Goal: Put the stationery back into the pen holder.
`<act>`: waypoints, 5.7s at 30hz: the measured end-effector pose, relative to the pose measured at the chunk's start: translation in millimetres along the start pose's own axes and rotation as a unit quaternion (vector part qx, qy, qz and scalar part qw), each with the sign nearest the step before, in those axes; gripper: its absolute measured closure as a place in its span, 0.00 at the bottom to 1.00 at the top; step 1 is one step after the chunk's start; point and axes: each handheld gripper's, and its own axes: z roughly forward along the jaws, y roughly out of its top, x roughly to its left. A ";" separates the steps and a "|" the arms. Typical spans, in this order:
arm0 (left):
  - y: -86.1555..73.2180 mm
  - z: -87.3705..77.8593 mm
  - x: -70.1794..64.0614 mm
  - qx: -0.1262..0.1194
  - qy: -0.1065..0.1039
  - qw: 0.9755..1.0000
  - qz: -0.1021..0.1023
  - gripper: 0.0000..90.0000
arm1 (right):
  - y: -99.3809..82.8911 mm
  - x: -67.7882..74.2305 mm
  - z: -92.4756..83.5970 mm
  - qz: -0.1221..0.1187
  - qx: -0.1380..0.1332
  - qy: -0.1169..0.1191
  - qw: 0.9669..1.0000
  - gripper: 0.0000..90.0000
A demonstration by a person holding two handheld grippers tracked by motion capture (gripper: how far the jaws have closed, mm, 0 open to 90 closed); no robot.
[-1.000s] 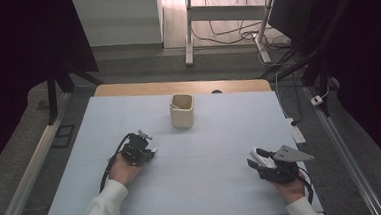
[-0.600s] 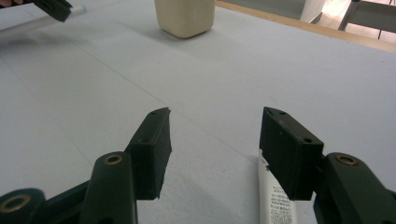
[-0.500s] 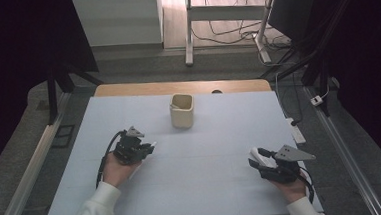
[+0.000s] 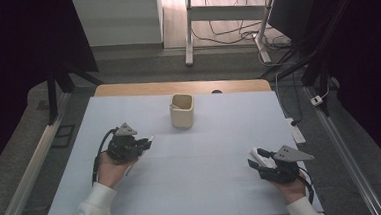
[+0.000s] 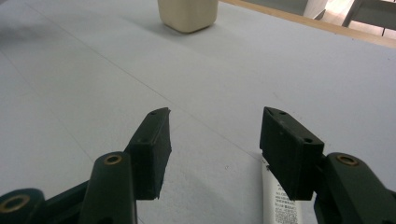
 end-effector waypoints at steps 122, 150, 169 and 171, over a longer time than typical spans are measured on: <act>91.6 -9.0 16.1 -0.226 -0.080 0.970 -0.035 0.86 | -3.9 -0.7 3.3 -0.005 0.014 -0.008 1.000 0.47; 129.8 22.4 0.5 -0.218 -0.065 0.974 -0.005 0.86 | -4.2 -0.7 3.4 -0.003 0.013 -0.007 1.000 0.47; 154.3 53.3 7.5 -0.222 -0.044 0.974 -0.010 0.86 | -5.4 -1.2 2.5 -0.002 0.012 -0.009 1.000 0.47; 157.4 57.4 8.3 -0.222 -0.044 0.974 -0.013 0.86 | -5.2 -1.1 2.0 -0.001 0.011 -0.010 1.000 0.47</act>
